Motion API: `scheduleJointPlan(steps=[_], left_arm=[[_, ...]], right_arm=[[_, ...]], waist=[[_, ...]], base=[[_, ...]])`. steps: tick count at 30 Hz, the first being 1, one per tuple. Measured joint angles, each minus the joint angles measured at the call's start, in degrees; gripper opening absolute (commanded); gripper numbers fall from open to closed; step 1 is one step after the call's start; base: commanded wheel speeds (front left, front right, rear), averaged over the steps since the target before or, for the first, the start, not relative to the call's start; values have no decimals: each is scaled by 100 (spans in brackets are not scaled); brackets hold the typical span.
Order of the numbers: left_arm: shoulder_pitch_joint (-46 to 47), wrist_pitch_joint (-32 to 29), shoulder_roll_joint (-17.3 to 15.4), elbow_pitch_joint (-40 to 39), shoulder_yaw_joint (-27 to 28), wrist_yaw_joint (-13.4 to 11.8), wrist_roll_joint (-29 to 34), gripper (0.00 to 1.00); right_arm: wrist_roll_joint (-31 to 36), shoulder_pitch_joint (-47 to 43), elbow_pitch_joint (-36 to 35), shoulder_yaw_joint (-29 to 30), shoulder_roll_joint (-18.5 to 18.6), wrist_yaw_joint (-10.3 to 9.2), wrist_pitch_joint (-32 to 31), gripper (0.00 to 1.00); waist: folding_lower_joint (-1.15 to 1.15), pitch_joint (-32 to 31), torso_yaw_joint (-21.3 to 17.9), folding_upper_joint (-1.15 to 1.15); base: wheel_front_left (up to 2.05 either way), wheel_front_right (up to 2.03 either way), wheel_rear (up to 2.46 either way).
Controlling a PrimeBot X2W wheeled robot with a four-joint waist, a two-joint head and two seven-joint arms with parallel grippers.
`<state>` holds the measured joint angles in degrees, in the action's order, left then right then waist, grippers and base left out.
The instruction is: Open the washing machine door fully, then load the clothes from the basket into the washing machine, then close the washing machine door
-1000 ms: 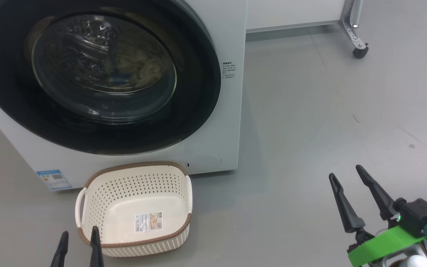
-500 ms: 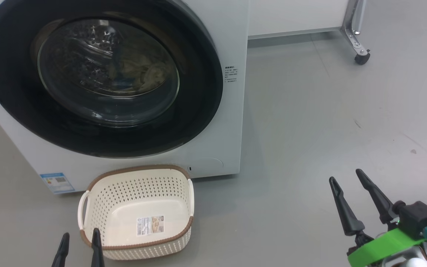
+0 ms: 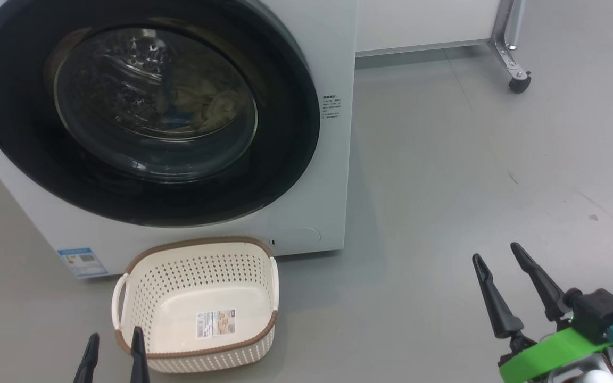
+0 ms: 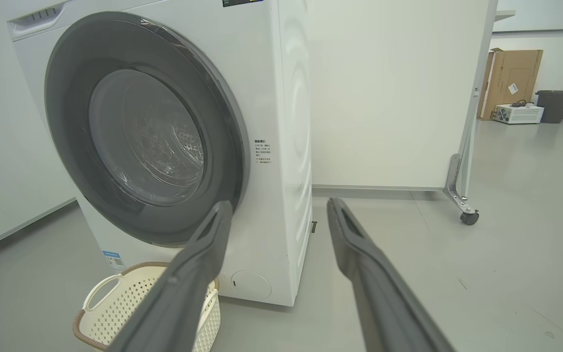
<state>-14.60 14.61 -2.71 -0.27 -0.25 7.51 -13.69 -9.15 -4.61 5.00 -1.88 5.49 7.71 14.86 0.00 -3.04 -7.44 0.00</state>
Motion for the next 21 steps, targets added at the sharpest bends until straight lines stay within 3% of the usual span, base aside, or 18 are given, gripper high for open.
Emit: scheduleJointPlan(steps=[4, 5, 12, 21], left_arm=[[0, 0, 0, -2, 7, 0, -5, 100], [-1, 0, 0, -11, 5, 0, -45, 0], [-92, -8, 66, 613, -60, 0, -74, 0], [-96, -110, 68, 698, -75, 0, -655, 0]], right_arm=[[0, -1, -1, 0, 0, 0, 0, 100], [0, -1, -1, 0, 0, 0, 0, 0], [-5, -323, 613, -79, -87, 1, -15, 0], [-603, -402, 672, -75, -90, 1, -126, 0]], waist=[[0, -1, 20, 0], [0, 0, 23, 0], [0, 4, 33, 0], [0, 27, 84, 0]], base=[[0, 0, 0], [0, 0, 0], [0, 0, 0], [0, 0, 0]])
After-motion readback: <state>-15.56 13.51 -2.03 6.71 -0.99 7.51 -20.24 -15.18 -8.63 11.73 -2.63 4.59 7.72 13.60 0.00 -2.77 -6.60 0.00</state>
